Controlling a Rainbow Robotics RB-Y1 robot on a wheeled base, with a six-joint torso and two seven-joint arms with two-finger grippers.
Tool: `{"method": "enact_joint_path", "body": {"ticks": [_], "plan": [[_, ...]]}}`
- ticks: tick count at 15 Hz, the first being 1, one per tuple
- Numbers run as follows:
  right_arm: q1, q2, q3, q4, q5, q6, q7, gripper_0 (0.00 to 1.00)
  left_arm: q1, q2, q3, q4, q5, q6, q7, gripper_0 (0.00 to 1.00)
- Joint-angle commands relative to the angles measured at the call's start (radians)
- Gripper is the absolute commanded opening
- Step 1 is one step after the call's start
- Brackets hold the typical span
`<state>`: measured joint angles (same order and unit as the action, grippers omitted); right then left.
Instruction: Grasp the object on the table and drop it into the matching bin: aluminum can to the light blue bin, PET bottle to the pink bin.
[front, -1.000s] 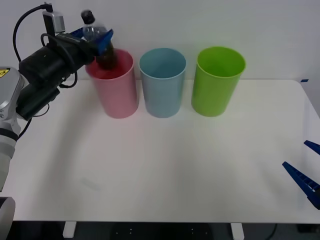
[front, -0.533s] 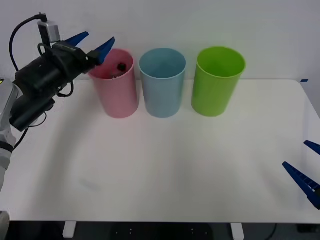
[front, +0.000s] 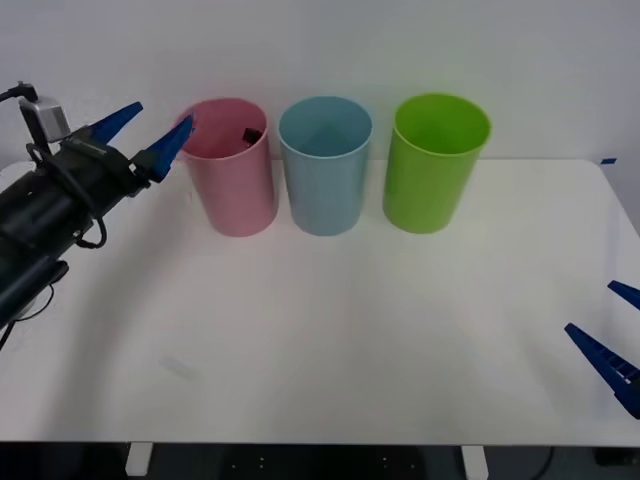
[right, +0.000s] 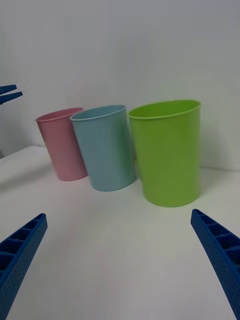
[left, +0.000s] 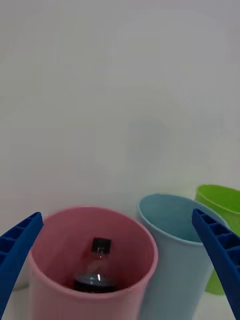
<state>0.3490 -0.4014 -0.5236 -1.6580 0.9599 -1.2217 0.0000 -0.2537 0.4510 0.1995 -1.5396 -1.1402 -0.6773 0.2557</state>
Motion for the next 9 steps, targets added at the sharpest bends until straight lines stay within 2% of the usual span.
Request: {"method": "enact_joint_path", "body": {"ticks": [1, 6, 9], "plan": [[0.000, 0.000, 0.000, 0.000, 0.000, 0.000, 0.000, 1.00, 0.087, 0.000, 0.058, -0.050, 0.026, -0.067, -0.007, 1.00], [0.000, 0.000, 0.000, 0.000, 0.000, 0.000, 0.000, 1.00, 0.212, 0.000, 0.173, -0.086, 0.060, -0.217, -0.047, 1.00], [0.000, 0.000, 0.000, 0.000, 0.000, 0.000, 0.000, 1.00, 0.271, 0.000, 0.218, -0.088, 0.074, -0.286, -0.148, 1.00]]}}
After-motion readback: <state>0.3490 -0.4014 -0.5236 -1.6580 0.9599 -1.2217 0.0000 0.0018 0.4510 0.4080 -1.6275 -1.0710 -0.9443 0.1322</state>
